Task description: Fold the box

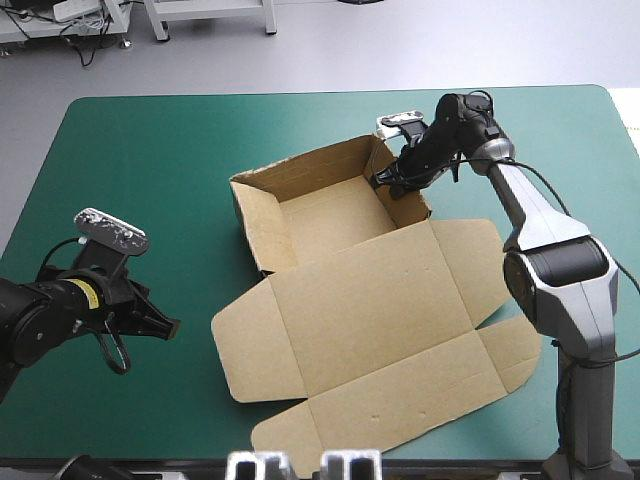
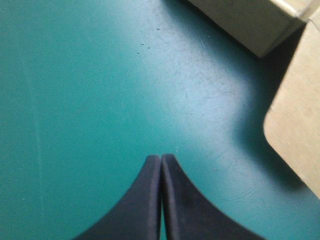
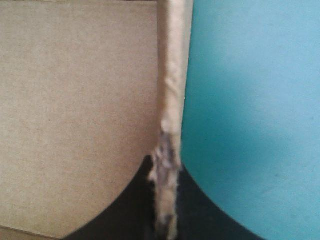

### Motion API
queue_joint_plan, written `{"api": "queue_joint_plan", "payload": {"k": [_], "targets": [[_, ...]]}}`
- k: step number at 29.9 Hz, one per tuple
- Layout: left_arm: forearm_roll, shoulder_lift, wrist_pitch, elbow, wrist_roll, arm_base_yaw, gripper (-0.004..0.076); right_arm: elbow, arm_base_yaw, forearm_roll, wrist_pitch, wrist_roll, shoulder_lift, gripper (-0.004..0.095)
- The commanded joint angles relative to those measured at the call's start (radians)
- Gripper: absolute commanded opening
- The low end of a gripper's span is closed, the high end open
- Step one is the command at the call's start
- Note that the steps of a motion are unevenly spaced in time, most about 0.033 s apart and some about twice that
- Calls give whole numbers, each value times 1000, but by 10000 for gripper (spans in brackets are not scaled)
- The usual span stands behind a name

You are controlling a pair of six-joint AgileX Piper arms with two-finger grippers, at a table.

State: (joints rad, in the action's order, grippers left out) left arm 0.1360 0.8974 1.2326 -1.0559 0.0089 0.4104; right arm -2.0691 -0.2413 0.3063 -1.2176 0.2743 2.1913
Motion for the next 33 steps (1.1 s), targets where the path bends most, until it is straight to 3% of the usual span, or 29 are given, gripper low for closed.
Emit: {"api": "queue_joint_plan", "payload": {"k": [1,6,16,24,29,33], "targets": [[11,-8,-38,-23,-9,5,-10,-60,62,-48,16,15,-63,-24],[20,-8,-38,-23,-17,5,-10,-165,163,-81,-29,15,-63,-23],[22,-8,-40,-23,-17,5,-10,-313,432,-321,-24,11,-64,-24],[20,-8,-40,-23,-21,5,-10,-311,645,-238,-11,12,-51,-24],[20,-8,-67,-23,-21,5,-10,-311,712,-143,-17,16,-28,-24],[15,-8,-102,-23,-21,5,-10,-311,727,-154,-19,24,-14,22]]}}
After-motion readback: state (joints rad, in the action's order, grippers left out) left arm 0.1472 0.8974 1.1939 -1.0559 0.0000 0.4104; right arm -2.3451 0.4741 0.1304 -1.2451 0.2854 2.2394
